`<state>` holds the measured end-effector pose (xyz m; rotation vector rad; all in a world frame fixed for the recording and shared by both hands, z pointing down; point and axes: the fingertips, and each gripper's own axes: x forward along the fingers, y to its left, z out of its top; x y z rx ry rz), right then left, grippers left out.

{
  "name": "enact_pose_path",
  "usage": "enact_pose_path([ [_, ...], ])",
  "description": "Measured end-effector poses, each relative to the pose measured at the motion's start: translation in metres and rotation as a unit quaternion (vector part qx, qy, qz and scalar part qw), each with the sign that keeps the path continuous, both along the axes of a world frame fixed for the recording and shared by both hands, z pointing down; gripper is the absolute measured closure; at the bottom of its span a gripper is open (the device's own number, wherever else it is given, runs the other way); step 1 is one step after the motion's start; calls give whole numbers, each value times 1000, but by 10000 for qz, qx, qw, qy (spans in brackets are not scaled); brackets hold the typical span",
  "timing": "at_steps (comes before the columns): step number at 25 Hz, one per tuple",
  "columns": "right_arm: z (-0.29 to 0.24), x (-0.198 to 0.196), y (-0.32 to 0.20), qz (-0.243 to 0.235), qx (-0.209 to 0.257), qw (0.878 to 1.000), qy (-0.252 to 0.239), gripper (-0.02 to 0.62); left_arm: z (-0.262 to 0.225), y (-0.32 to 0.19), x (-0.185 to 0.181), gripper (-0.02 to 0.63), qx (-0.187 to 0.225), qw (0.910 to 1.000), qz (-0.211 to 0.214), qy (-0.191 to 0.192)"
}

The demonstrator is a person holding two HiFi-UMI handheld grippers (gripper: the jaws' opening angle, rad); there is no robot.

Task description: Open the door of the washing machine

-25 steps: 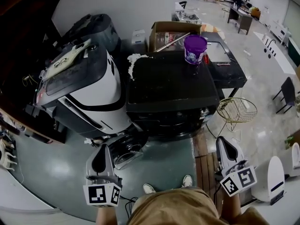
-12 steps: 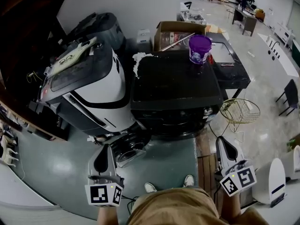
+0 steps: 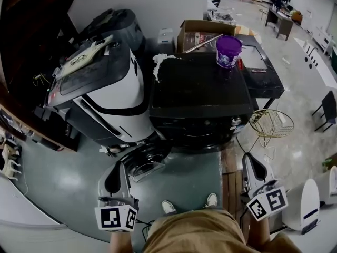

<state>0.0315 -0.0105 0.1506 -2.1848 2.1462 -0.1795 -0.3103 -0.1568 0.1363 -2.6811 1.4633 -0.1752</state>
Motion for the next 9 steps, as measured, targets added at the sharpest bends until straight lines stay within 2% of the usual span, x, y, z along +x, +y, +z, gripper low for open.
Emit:
enact_pose_path([
  [9, 1, -7, -3, -132, 7, 9999, -23, 591, 2, 11, -15, 545, -47, 9999, -151, -56],
])
